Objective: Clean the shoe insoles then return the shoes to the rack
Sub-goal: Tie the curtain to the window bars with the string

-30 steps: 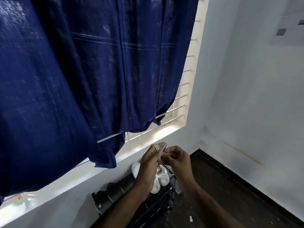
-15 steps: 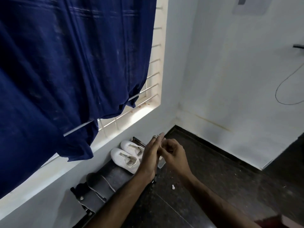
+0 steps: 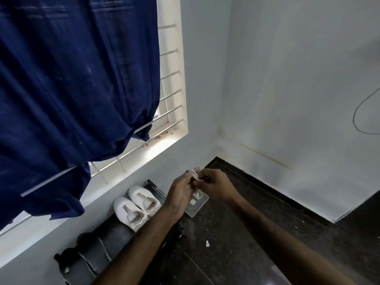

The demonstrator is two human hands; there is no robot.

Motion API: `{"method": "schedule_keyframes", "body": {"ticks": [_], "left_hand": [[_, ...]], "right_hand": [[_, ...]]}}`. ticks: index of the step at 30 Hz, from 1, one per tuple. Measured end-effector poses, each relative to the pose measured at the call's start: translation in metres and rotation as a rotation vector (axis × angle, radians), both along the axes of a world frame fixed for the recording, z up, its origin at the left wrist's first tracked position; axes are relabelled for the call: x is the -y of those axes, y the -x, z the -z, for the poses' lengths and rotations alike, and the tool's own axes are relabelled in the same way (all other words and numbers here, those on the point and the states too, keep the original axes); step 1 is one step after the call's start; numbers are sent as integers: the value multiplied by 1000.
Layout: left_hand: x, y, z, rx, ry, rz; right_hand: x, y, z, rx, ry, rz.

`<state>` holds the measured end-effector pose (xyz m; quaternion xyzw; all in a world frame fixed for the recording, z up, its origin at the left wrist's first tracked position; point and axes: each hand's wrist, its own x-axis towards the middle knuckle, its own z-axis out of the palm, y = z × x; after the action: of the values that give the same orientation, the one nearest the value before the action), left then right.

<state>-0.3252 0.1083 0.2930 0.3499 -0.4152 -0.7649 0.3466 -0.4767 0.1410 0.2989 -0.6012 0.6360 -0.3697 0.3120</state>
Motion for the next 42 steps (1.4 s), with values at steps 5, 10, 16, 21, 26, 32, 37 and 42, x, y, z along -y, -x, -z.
{"method": "schedule_keyframes", "body": {"ticks": [5, 10, 16, 21, 26, 32, 37, 42], "left_hand": [[18, 41, 6, 144, 108, 58], [43, 45, 13, 116, 44, 105], [78, 34, 33, 314, 138, 77], [146, 46, 71, 497, 131, -206], [206, 77, 110, 542, 9, 1], [255, 104, 180, 692, 42, 105], [284, 121, 271, 743, -18, 37], [313, 145, 393, 764, -237, -209]], "right_hand": [[37, 34, 14, -135, 47, 9], [76, 52, 35, -114, -6, 8], [126, 97, 54, 26, -236, -37], [175, 113, 84, 218, -426, -124], [226, 120, 116, 209, -510, -133], [270, 128, 179, 177, -633, -106], [303, 138, 249, 159, -684, -95], [347, 155, 391, 267, -731, -45]]}}
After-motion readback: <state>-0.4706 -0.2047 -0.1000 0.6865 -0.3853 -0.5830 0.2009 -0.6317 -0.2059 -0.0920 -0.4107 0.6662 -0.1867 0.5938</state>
